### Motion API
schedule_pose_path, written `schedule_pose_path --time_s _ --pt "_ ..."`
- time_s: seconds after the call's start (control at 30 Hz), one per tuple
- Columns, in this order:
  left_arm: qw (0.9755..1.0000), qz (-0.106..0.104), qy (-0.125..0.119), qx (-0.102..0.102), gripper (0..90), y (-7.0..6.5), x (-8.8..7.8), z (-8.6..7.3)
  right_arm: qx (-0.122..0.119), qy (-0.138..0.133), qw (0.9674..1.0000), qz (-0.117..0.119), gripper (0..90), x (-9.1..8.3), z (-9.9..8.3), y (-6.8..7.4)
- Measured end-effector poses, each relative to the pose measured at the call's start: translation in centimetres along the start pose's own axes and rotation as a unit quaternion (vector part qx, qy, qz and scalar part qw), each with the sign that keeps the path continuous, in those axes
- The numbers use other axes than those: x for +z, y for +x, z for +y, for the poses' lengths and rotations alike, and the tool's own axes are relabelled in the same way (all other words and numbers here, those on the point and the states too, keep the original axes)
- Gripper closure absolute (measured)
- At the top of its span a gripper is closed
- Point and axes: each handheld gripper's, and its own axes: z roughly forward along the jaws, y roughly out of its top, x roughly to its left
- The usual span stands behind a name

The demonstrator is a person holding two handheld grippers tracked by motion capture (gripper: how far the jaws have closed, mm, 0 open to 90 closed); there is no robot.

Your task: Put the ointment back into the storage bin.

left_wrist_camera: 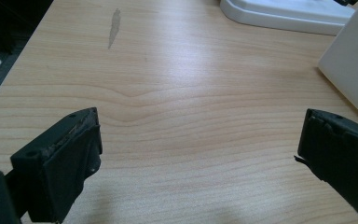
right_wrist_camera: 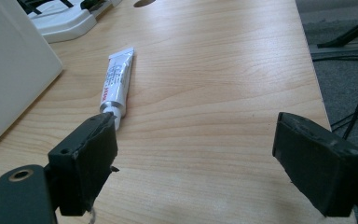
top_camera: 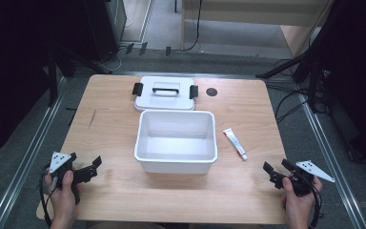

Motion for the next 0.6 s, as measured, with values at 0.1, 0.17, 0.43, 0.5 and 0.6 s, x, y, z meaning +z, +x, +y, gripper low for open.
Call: schedule_pose_path --time_s 0.1,0.17,0.43,0.5,0.6 --pt "1.0000 0.002 0.001 -0.003 0.0 0.0 0.0 0.0 -0.002 0.002 1.0000 0.001 13.9 0.0 0.0 0.0" --pt "1.0000 0.000 0.001 -0.004 0.0 0.0 0.0 0.0 -0.005 0.010 0.9999 -0.001 13.9 0.1 0.0 0.1" --pt "0.9998 -0.009 -0.003 -0.015 0.0 0.2 -0.2 -0.1 -0.016 0.043 0.9987 -0.021 14.2 0.6 0.5 0.4" --pt "0.9998 -0.012 -0.005 -0.016 0.0 0.3 -0.2 -0.1 -0.020 0.056 0.9979 -0.026 14.3 0.7 0.9 0.4" --pt "0.9998 -0.012 -0.003 -0.015 0.0 0.3 -0.1 -0.1 -0.036 0.091 0.9945 -0.037 14.4 0.8 1.8 0.6"
